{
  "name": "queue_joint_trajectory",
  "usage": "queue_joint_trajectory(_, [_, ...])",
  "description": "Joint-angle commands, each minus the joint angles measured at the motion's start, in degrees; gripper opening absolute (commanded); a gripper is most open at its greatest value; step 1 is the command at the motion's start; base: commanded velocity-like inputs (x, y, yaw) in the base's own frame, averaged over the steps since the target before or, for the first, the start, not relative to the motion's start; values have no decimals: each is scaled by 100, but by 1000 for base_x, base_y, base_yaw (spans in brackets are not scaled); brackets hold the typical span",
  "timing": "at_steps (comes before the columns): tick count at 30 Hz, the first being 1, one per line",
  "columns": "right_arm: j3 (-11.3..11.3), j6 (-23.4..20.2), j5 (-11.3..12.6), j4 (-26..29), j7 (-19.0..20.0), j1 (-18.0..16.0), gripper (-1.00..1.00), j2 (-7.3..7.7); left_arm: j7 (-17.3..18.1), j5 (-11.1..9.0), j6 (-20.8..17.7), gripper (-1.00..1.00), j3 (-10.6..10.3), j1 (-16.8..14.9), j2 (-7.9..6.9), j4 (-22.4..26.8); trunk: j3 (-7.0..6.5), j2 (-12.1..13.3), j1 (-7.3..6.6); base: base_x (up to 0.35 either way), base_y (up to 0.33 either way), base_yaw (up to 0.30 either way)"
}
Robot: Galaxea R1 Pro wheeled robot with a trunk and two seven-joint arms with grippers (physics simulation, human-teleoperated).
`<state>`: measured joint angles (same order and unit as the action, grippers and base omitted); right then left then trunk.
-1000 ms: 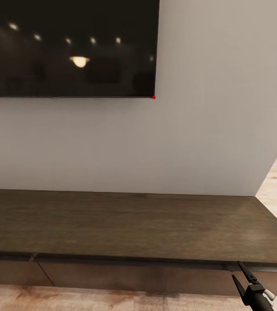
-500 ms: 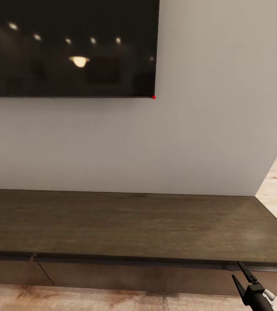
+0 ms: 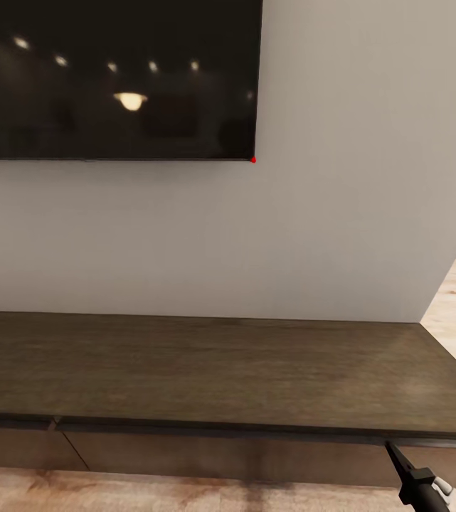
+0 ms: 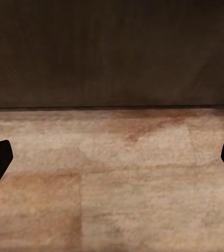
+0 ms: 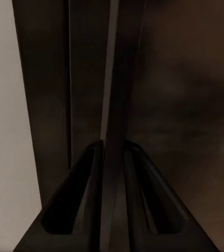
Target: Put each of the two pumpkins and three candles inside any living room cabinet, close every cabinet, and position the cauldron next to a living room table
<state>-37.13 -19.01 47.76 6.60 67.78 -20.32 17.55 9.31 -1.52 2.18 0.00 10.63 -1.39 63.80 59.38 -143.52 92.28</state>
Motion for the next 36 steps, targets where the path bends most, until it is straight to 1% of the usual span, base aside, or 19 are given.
queue_joint_trajectory(1, [48, -147, 120, 4, 51, -7, -100, 2, 18, -15, 10, 100, 0, 0, -2, 1, 3, -2, -2, 0, 0, 0])
queue_joint_trajectory(27, [56, -138, 120, 8, 51, -7, -100, -6, 27, -15, 10, 100, 0, 0, -2, 1, -19, -1, -4, 0, 0, 0])
queue_joint_trajectory(30, [56, -138, 120, 8, 51, -7, -100, -6, 27, -15, 10, 100, 0, 0, -2, 1, -86, 3, -12, 0, 0, 0])
queue_joint_trajectory(36, [56, -138, 120, 8, 51, -7, -100, -6, 27, -15, 10, 100, 0, 0, -2, 1, -86, 3, -12, 0, 0, 0])
